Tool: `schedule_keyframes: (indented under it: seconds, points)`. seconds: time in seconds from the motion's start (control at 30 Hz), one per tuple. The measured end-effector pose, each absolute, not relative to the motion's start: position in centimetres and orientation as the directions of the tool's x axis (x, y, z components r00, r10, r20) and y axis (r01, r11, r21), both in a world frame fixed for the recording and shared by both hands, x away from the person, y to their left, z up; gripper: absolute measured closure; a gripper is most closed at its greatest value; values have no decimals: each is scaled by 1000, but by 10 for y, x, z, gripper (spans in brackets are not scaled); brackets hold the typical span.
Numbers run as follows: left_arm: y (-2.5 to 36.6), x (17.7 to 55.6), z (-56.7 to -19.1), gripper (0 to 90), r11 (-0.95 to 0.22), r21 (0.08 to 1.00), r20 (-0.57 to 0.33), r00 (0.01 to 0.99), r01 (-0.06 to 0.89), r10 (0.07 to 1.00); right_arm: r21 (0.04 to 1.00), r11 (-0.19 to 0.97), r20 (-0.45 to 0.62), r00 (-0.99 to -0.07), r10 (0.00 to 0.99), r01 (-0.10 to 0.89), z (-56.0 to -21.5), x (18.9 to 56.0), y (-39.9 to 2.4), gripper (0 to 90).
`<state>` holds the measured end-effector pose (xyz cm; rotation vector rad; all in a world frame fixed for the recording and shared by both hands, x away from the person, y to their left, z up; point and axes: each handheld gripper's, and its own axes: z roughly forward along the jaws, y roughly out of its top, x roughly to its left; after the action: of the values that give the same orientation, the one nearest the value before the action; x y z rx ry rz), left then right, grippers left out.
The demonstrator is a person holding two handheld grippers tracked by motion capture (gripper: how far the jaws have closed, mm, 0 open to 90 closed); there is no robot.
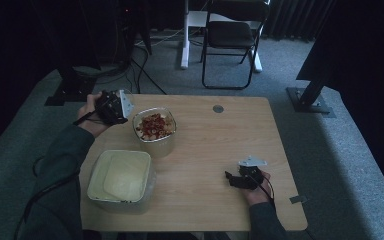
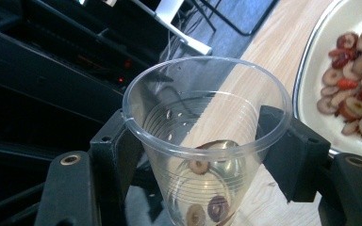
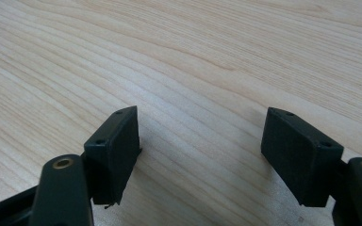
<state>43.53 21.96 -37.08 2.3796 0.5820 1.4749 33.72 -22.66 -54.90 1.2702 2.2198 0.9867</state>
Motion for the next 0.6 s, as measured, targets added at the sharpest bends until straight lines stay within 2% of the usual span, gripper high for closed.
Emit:
schedule_keyframes:
  seconds: [0.6]
  points:
    - [195, 428, -376, 343, -974, 188, 912, 345, 126, 221, 740, 339, 5, -508, 861, 581, -549, 337, -227, 280]
